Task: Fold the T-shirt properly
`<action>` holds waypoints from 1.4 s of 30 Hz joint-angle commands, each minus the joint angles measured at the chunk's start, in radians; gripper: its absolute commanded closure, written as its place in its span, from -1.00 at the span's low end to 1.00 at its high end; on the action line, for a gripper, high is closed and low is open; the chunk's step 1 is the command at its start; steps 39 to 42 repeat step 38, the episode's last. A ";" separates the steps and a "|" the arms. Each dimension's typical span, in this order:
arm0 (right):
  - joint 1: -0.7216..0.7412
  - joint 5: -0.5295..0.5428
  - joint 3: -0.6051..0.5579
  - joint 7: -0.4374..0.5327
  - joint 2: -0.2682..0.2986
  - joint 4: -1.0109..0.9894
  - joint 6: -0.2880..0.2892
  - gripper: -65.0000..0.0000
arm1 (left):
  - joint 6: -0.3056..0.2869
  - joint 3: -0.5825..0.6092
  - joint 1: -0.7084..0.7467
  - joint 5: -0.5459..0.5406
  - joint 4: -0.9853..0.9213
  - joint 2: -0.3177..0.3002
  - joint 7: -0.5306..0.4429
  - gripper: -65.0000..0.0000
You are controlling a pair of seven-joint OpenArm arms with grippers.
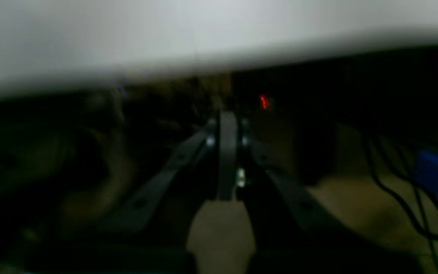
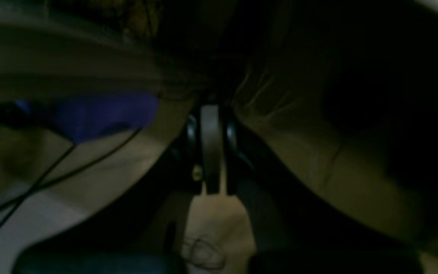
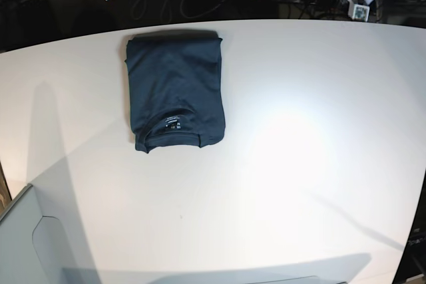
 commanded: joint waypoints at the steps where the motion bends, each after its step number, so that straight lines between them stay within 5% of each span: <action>1: 0.002 0.018 0.001 0.021 0.001 -0.027 0.008 1.00 | 0.000 -0.007 0.021 -0.029 -0.024 -0.008 -0.042 1.00; 8: 0.171 0.018 -0.036 0.040 0.056 -0.428 0.008 1.00 | 0.007 0.094 -0.015 -0.061 -0.474 -0.041 -0.352 1.00; 16: 0.309 0.016 -0.148 0.324 0.101 -0.816 0.008 1.00 | 0.008 0.171 -0.237 -0.053 -1.038 -0.120 -0.567 1.00; 25: 0.484 0.018 -0.303 0.443 0.094 -1.128 -0.400 1.00 | 0.010 0.318 -0.478 0.060 -1.368 -0.156 -0.573 1.00; 31: 0.521 0.018 -0.398 0.511 0.062 -1.206 -0.783 1.00 | 0.010 0.407 -0.576 0.095 -1.511 -0.128 -0.573 1.00; 36: 0.587 0.018 -0.478 0.518 0.027 -1.339 -1.049 1.00 | 0.042 0.407 -0.598 0.100 -1.515 -0.101 -0.573 1.00; 38: 0.604 0.018 -0.529 0.518 0.021 -1.367 -1.125 1.00 | 0.125 0.409 -0.618 0.100 -1.520 -0.096 -0.573 1.00; 42: 0.604 0.018 -0.529 0.518 0.021 -1.367 -1.125 1.00 | 0.125 0.409 -0.618 0.100 -1.520 -0.096 -0.573 1.00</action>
